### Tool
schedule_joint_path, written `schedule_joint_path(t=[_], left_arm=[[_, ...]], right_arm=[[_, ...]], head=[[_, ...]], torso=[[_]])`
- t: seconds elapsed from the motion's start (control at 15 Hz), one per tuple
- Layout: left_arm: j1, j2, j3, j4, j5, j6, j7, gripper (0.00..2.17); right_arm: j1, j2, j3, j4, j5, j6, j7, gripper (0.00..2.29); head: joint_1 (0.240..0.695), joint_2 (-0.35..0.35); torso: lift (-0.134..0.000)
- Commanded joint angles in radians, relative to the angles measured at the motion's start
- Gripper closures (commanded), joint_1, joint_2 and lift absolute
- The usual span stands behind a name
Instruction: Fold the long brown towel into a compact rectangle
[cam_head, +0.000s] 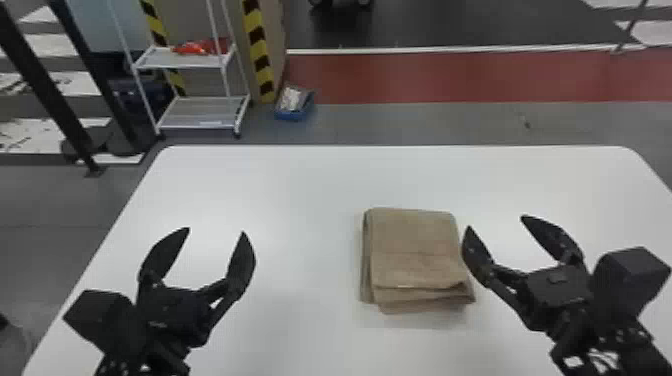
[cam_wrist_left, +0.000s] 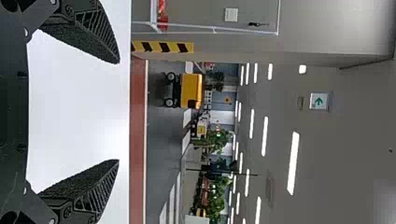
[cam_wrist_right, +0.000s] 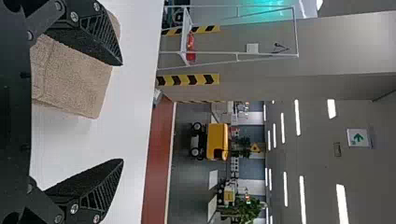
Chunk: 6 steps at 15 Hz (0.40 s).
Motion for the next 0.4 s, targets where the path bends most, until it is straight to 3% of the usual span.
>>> schedule_joint_path(t=[0.0,0.33], left_arm=[[-0.005,0.001,0.001,0.000,0.005,0.000,0.000,0.14],[0.000,0.003,0.020,-0.008,0.006,0.000,0.000,0.14]], right_arm=[[-0.004,0.002,0.001,0.001,0.000,0.003,0.001,0.17],[-0.007,0.002,0.001,0.003,0.002,0.003,0.001,0.17]], head=[[0.695,0.079],[0.695,0.089]], torso=[[-0.120],[-0.120]])
